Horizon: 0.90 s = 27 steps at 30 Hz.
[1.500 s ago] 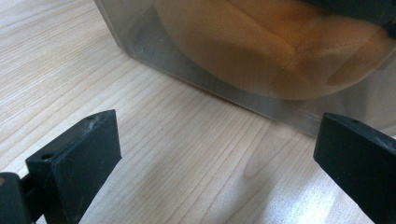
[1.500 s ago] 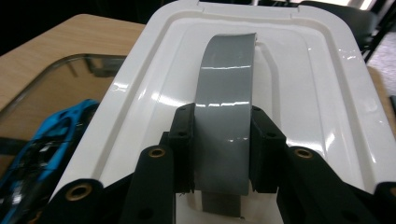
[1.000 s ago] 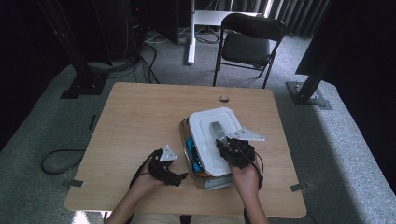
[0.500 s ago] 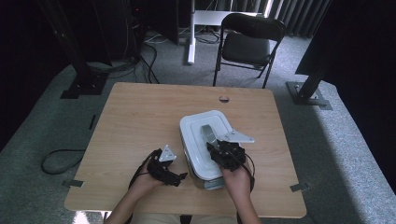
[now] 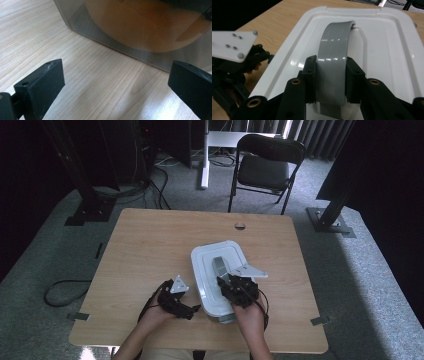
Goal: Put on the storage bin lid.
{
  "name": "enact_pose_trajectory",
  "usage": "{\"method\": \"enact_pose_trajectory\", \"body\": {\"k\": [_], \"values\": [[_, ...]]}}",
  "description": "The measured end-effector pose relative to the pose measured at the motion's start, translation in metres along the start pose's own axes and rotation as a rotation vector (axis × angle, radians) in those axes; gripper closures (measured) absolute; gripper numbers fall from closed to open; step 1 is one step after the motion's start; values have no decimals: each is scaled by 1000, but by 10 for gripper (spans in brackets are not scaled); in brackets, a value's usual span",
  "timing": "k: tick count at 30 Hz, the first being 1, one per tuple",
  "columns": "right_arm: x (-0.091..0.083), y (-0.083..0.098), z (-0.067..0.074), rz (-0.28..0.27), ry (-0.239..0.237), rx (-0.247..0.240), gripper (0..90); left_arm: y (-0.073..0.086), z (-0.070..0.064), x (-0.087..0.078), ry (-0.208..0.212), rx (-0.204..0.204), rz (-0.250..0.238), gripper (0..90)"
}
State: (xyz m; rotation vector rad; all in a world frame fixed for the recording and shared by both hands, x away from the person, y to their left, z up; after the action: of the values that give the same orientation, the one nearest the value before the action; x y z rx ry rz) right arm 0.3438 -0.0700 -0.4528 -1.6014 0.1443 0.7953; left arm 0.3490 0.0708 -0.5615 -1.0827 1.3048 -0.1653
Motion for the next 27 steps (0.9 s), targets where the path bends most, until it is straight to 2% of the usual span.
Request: {"method": "enact_pose_trajectory", "body": {"k": [1, 3, 7, 10, 15, 18, 23, 27], "values": [[-1, 0, 0, -7, 8, 0, 668, 0, 0, 0, 2, -2, 2, 13], [-1, 0, 0, -8, -10, 7, 638, 1, 0, 0, 6, -9, 6, 13], [-3, -2, 1, -19, -44, 12, 469, 1, 0, 0, 9, -13, 1, 13], [-4, -3, 0, -30, -52, 10, 380, 1, 1, 0, 10, -16, 1, 13], [-9, -4, -7, -55, -46, 10, 295, 2, 2, -1, 4, -10, 7, 13], [-12, -5, -11, -61, -67, 7, 179, 1, 1, -1, 5, -13, 2, 13], [-13, -5, -23, -72, -31, -11, 142, 0, 1, -1, 6, -15, -3, 13], [-14, -6, -30, -97, -22, -26, 139, 0, 1, -1, 6, -12, 0, 13]]}}
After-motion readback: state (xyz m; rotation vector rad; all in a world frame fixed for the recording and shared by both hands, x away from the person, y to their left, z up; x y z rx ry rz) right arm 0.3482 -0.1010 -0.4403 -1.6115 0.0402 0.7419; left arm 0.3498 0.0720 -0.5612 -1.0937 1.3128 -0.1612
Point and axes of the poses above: each handheld gripper's, and its own axes: x roughly forward along the jaws, y roughly out of its underside, z roughly to its left, the point moved 9 cm from there along x, roughly forward along the jaws, and after that the axes turned 8 degrees about y, right-handed, at the moved point
